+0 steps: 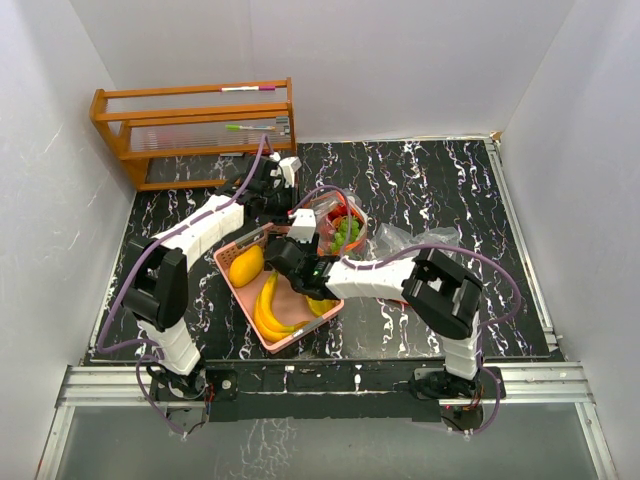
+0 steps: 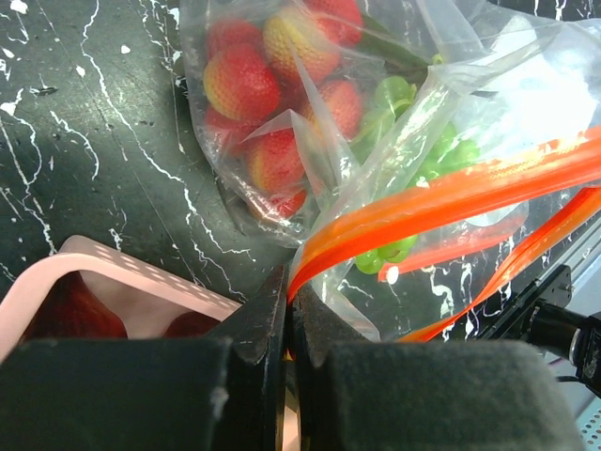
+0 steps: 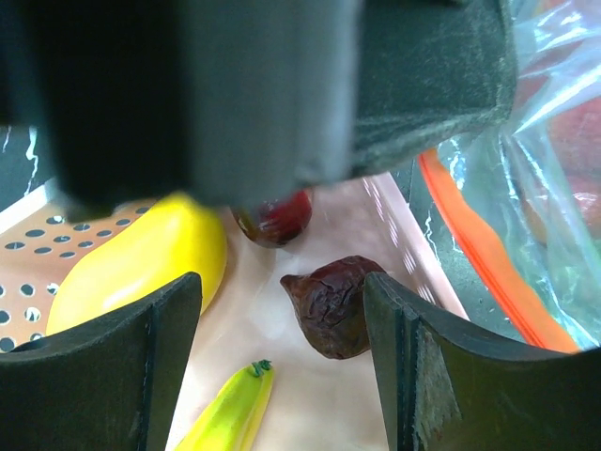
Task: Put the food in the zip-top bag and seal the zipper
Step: Pick up the fake fruit from the bin.
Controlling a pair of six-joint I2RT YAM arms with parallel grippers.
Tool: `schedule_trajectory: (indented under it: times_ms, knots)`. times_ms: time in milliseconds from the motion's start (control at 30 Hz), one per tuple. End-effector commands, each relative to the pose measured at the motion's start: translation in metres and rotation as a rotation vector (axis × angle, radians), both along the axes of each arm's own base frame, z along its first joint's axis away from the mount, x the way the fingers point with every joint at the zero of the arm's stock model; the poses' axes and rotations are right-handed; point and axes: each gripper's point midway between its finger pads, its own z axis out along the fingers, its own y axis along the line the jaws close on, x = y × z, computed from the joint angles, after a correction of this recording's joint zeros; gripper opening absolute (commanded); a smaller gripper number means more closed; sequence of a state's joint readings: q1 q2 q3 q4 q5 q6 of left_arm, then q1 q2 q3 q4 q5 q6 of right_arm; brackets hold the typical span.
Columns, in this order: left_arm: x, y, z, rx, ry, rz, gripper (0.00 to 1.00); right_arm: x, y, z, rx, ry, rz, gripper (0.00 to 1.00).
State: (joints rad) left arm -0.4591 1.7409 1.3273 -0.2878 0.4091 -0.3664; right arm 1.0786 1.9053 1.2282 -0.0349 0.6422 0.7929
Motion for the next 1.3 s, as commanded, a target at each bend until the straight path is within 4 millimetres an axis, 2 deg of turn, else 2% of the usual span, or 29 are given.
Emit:
schedule_trajectory:
  times_ms: [0,67,133,367,433,500,567,667,833,967,1133,1267]
  knots:
    - [-0.004,-0.016,0.052,-0.12,-0.079,-0.047,0.0,-0.022,-0.018,-0.06,-0.161,0.135,0.005,0.72]
    - [-0.003,-0.015,0.053,-0.118,-0.084,-0.042,0.0,-0.025,-0.019,-0.058,-0.179,0.132,0.007,0.72]
    - [0.0,-0.015,0.055,-0.116,-0.092,-0.033,0.0,-0.028,-0.017,-0.043,-0.19,0.077,0.02,0.72]
    - [0.021,-0.024,0.068,-0.164,-0.118,-0.012,0.0,-0.044,-0.006,0.043,-0.154,-0.11,0.149,0.71]
    - [0.028,-0.028,0.07,-0.193,-0.119,-0.008,0.0,-0.049,-0.003,0.073,-0.097,-0.159,0.203,0.72]
    - [0.033,-0.031,0.072,-0.23,-0.113,-0.01,0.0,-0.053,-0.001,0.089,-0.061,-0.193,0.254,0.72]
    - [0.041,-0.032,0.074,-0.26,-0.122,-0.006,0.0,-0.056,-0.002,0.096,-0.055,-0.2,0.275,0.72]
    - [0.055,-0.025,0.073,-0.279,-0.129,0.021,0.0,-0.058,-0.004,0.093,-0.073,-0.185,0.281,0.72]
    - [0.072,-0.017,0.058,-0.32,-0.088,0.041,0.0,-0.056,0.002,0.077,-0.057,-0.141,0.275,0.72]
    - [0.071,-0.019,0.051,-0.377,-0.045,0.016,0.0,-0.048,0.0,0.056,-0.058,-0.088,0.235,0.72]
    - [0.069,-0.023,0.057,-0.419,-0.049,-0.018,0.0,-0.027,-0.004,0.044,-0.031,-0.053,0.174,0.72]
    - [0.068,-0.023,0.06,-0.429,-0.053,-0.03,0.0,-0.014,-0.004,0.021,-0.058,-0.011,0.128,0.72]
